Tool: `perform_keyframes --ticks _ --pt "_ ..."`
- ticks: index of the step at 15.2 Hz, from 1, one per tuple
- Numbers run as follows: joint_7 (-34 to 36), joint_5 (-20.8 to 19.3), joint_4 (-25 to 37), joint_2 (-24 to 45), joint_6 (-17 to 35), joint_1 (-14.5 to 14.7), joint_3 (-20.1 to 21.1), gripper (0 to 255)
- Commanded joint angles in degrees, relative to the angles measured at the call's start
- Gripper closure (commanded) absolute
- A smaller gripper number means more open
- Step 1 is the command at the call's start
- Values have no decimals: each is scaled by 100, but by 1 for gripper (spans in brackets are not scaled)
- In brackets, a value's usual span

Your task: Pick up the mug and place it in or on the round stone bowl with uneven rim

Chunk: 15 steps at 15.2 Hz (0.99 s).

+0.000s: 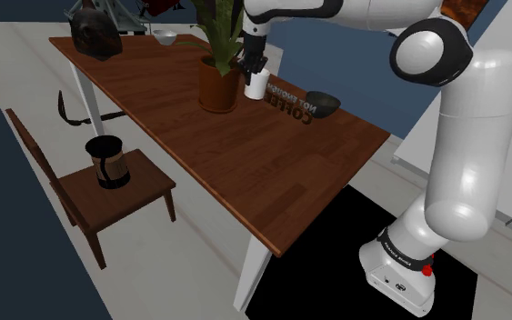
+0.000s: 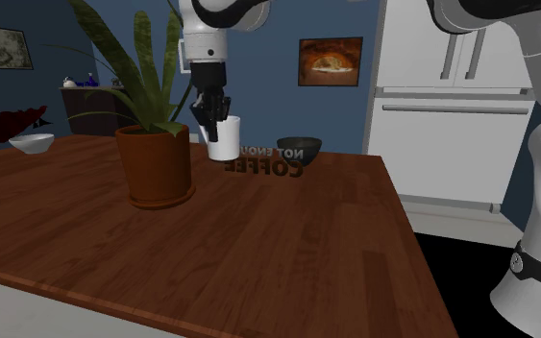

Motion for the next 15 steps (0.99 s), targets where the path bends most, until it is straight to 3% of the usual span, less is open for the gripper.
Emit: perform_keyframes --ticks 1,7,15 --pt "-16 2 186 3 -183 -2 -2 255" --pt "-44 7 720 75 -644 1 -3 255" --pt "-939 104 -40 -464 -364 -675 -245 255"
